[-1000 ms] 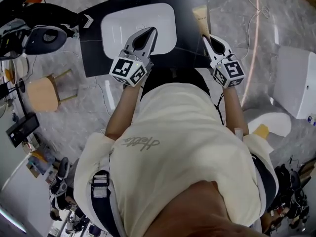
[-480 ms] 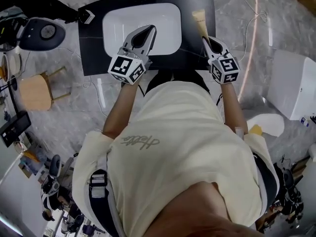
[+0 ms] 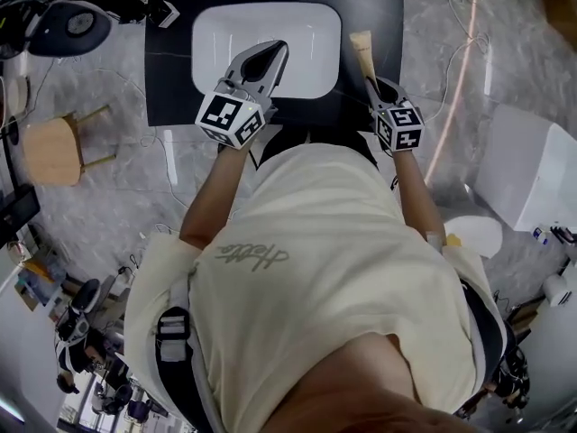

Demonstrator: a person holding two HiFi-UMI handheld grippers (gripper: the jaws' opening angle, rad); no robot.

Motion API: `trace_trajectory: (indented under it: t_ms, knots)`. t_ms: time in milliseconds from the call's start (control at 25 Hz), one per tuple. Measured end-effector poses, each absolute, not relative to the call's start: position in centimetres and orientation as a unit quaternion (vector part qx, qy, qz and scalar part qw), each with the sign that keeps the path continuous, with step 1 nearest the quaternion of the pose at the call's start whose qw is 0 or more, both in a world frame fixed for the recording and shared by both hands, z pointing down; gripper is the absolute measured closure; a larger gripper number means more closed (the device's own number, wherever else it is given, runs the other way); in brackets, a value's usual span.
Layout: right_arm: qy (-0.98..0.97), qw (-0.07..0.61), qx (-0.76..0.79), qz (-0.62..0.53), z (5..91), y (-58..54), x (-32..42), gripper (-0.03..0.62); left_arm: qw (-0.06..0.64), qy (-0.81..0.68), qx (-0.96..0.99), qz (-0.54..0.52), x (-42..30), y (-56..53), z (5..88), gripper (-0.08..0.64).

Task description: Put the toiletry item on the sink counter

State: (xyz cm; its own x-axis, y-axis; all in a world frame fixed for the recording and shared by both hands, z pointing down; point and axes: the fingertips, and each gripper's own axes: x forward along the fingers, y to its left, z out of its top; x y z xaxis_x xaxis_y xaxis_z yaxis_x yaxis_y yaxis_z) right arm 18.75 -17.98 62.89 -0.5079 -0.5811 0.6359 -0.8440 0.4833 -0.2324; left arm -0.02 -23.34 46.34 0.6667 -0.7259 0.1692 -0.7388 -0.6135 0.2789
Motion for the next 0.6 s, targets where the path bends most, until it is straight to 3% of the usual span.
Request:
trace_trajectory:
  t_ms: [600]
  knots:
    - [-0.777,0.291,0.44,0.344,68.9,-19.8,17.6,0.566,0.187,-0.405,0.894,0.033,-2.2,-25.2,48.5,0.557]
